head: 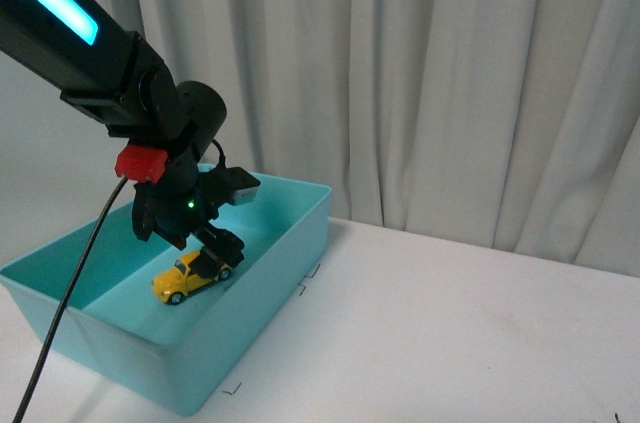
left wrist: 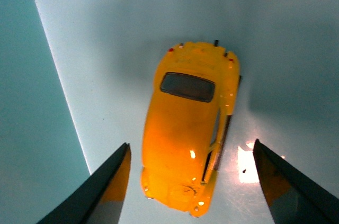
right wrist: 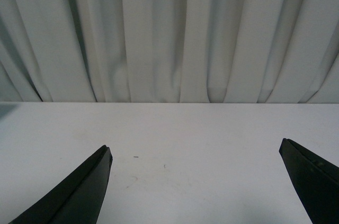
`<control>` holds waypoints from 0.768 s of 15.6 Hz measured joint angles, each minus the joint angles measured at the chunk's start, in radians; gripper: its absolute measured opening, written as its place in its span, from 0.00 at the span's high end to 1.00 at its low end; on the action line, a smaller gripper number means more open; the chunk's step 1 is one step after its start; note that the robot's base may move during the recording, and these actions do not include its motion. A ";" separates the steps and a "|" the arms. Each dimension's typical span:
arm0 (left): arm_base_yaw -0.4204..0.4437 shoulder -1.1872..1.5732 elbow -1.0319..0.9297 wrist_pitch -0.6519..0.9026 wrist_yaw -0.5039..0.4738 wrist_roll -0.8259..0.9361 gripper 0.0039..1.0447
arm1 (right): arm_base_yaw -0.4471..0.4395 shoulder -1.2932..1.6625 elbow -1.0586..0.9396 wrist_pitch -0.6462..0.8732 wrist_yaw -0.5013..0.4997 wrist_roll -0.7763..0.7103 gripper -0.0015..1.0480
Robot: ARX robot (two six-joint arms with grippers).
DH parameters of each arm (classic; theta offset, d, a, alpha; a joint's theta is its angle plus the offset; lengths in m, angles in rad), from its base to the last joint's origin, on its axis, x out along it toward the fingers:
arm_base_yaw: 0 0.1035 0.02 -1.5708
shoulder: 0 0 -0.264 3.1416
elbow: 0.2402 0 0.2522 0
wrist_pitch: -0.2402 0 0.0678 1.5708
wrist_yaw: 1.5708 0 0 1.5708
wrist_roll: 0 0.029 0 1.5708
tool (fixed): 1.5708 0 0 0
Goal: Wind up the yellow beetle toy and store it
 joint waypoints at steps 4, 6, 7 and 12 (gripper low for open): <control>-0.004 -0.127 -0.025 0.037 0.060 0.024 0.07 | 0.000 0.000 0.000 0.000 0.000 0.000 0.06; -0.004 -0.252 -0.098 0.095 0.114 0.039 0.06 | 0.000 0.000 0.000 0.000 0.000 0.000 0.06; -0.004 -0.312 -0.143 0.121 0.148 0.038 0.06 | 0.000 0.000 0.000 0.000 0.000 0.000 0.06; -0.001 -0.771 -0.422 0.199 0.296 0.024 0.06 | 0.000 0.000 0.000 0.000 0.000 0.000 0.06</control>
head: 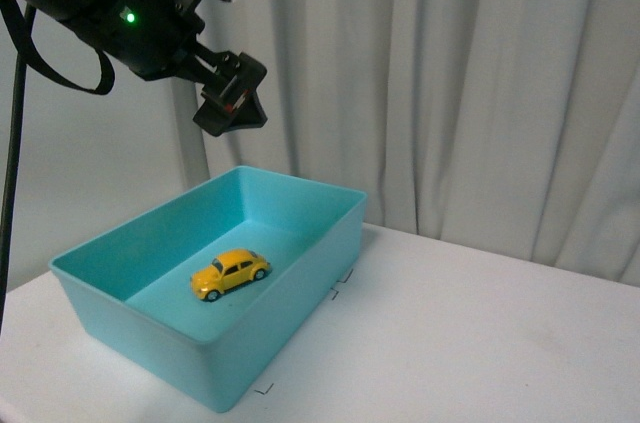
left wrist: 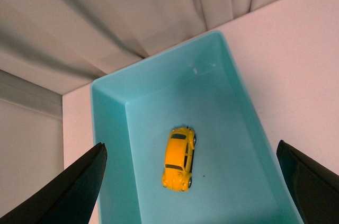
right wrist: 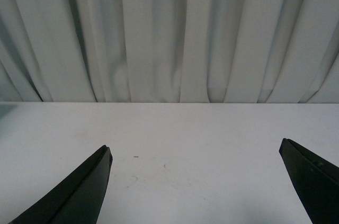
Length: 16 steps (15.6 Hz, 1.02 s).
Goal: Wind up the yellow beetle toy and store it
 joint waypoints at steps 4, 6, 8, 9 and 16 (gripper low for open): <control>0.013 -0.185 -0.191 0.291 0.027 -0.101 0.14 | 0.000 0.000 0.000 0.000 0.000 0.000 0.06; 0.012 -0.343 -0.444 0.620 0.031 -0.325 0.33 | 0.000 0.000 0.000 0.000 0.000 0.000 0.06; 0.002 -0.503 -0.631 0.770 0.018 -0.468 0.55 | 0.000 0.000 0.000 0.000 0.000 0.000 0.06; -0.018 -0.552 -0.697 0.793 0.005 -0.495 0.67 | 0.000 0.000 0.000 0.000 0.000 0.000 0.06; -0.153 -0.776 -0.973 0.804 -0.122 -0.529 0.99 | 0.000 0.000 0.000 0.000 0.000 0.000 0.06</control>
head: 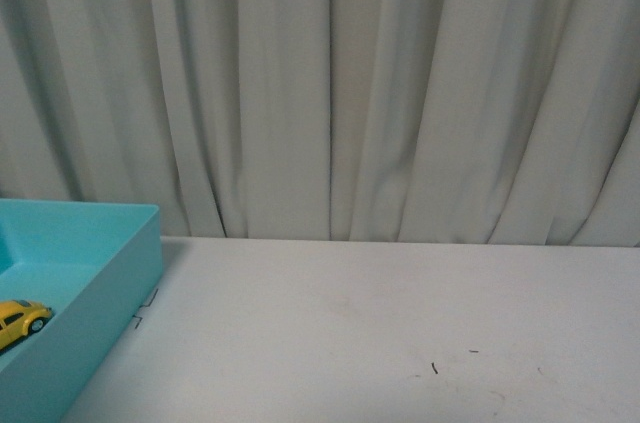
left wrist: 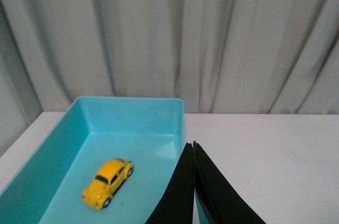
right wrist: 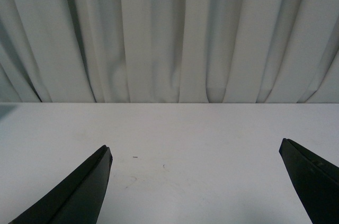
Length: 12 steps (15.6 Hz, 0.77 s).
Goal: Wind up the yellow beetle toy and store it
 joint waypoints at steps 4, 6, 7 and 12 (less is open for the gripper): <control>0.006 -0.133 -0.069 -0.060 -0.006 0.000 0.99 | 0.000 0.000 0.000 0.000 0.000 0.000 0.06; 0.006 -0.191 -0.092 -0.099 -0.006 0.000 0.99 | 0.000 0.000 0.000 0.000 0.000 0.000 0.06; 0.006 -0.222 -0.100 -0.118 -0.006 0.000 0.99 | 0.000 0.000 0.000 0.000 0.000 0.000 0.06; 0.006 -0.335 -0.145 -0.177 -0.005 0.000 0.99 | 0.000 0.000 0.000 0.000 0.000 0.000 0.06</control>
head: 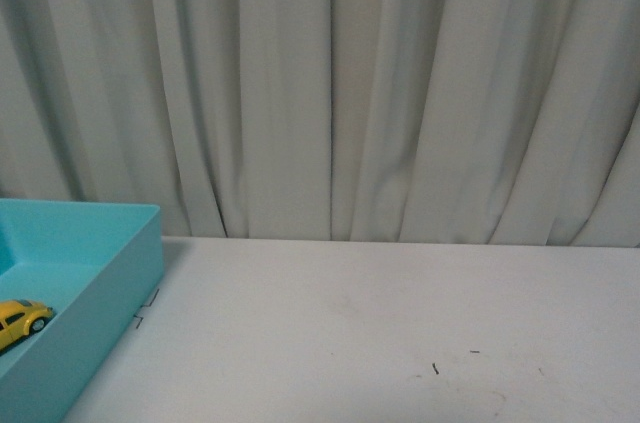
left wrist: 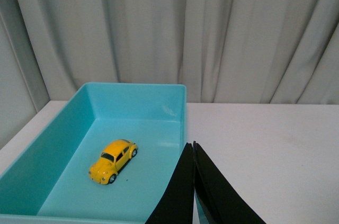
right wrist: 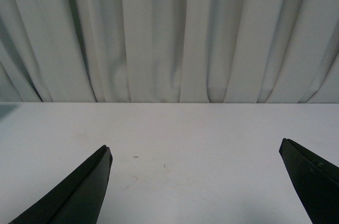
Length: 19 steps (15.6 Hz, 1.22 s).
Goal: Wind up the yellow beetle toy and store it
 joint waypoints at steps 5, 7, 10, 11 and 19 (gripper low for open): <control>0.000 -0.122 0.000 -0.115 0.000 0.000 0.99 | 0.000 0.000 0.000 0.000 0.000 0.000 0.06; 0.000 -0.156 0.000 -0.148 -0.001 0.000 0.99 | 0.000 0.000 0.000 0.000 0.000 0.000 0.06; 0.000 -0.299 0.001 -0.347 0.002 0.000 0.99 | 0.000 0.000 0.000 0.000 0.000 0.000 0.06; 0.000 -0.347 0.002 -0.329 0.000 0.000 0.99 | 0.000 0.000 0.000 0.000 0.000 0.000 0.06; 0.000 -0.347 0.000 -0.348 -0.001 -0.002 0.56 | 0.000 0.000 0.000 0.000 0.000 0.000 0.06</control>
